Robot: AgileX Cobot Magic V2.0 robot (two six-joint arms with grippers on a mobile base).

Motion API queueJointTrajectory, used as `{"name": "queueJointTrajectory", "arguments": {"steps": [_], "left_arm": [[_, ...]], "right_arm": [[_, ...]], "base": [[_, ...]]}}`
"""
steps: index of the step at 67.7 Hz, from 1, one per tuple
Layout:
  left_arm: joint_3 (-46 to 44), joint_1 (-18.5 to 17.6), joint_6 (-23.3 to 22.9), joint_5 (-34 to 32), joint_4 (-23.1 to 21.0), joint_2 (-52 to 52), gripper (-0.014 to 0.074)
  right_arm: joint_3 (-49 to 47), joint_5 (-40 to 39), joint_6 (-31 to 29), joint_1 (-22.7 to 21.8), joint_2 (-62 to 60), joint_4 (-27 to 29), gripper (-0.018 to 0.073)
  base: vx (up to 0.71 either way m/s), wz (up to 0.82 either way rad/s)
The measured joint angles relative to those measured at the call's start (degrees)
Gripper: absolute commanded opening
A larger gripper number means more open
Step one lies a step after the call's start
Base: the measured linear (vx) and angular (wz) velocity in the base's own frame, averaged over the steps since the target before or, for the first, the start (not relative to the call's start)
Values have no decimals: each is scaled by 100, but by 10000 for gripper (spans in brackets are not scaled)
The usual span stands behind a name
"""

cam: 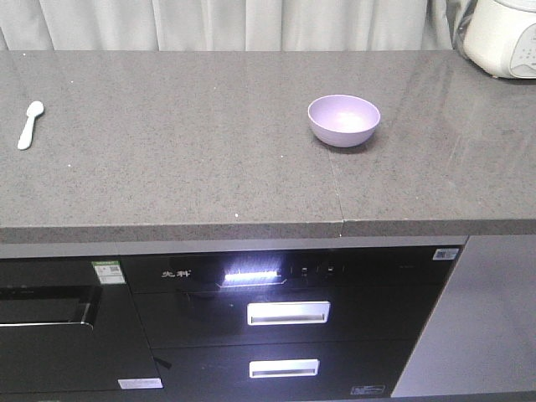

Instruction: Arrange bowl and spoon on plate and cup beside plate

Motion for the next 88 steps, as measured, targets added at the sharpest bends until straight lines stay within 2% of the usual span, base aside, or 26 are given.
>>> {"name": "queueJointTrajectory", "arguments": {"steps": [88], "left_arm": [[0,0,0,0,0,0,-8]], "right_arm": [[0,0,0,0,0,0,-1]], "base": [[11,3]]}}
